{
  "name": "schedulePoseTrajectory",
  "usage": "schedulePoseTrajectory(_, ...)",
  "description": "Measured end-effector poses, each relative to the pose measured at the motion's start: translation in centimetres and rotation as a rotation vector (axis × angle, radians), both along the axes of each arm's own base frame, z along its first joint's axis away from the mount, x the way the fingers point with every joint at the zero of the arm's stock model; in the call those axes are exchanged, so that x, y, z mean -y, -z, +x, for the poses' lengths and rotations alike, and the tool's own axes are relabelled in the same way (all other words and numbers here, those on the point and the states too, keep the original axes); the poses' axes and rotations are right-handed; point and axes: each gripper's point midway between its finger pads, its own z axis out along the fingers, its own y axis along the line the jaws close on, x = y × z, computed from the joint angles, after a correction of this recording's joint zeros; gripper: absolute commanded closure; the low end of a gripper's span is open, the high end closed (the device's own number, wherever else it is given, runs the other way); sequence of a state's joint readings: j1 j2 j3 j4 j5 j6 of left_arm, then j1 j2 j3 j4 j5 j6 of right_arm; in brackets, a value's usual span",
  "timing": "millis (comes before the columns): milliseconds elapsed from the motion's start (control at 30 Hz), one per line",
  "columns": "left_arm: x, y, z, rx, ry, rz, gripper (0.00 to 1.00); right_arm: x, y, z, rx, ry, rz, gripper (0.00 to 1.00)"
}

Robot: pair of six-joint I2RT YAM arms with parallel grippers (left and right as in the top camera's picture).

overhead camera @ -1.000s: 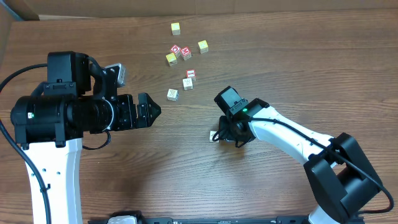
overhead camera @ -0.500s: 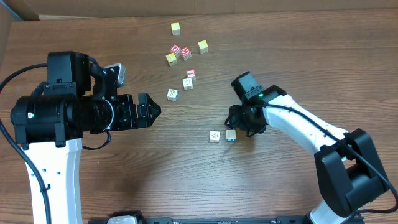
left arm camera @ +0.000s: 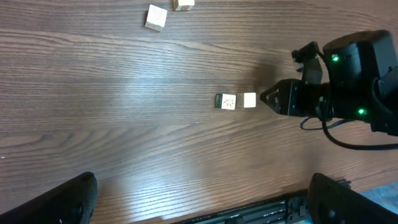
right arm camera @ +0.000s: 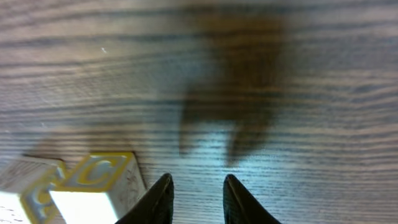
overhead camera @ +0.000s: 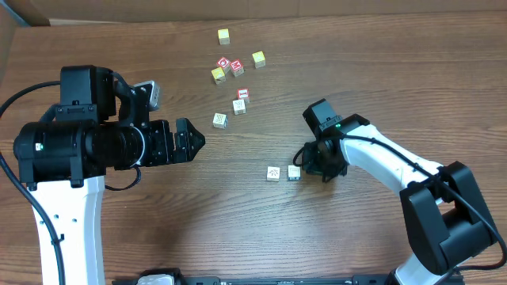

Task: Flip 5 blocks

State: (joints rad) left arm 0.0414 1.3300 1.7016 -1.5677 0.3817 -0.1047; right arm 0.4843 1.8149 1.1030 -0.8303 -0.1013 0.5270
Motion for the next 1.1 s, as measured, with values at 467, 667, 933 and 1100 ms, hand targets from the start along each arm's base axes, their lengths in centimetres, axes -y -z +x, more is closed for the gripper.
schedulePoseTrajectory(467,0.0,0.0,0.0,0.0,0.0,0.0,0.0,-3.4,-0.2,-0.5,0.03,-0.077,0.068,0.73)
schedulePoseTrajectory(667,0.0,0.0,0.0,0.0,0.0,0.0,0.01,-4.5,-0.3,-0.7,0.043,-0.106,0.085,0.73)
schedulePoseTrajectory(933,0.0,0.0,0.0,0.0,0.0,0.0,0.0,-5.1,-0.5,0.0,0.076,-0.109,0.105,0.73)
schedulePoseTrajectory(1100,0.0,0.0,0.0,0.0,0.0,0.0,0.0,-5.1,-0.5,0.0,0.078,-0.109,0.107,0.73)
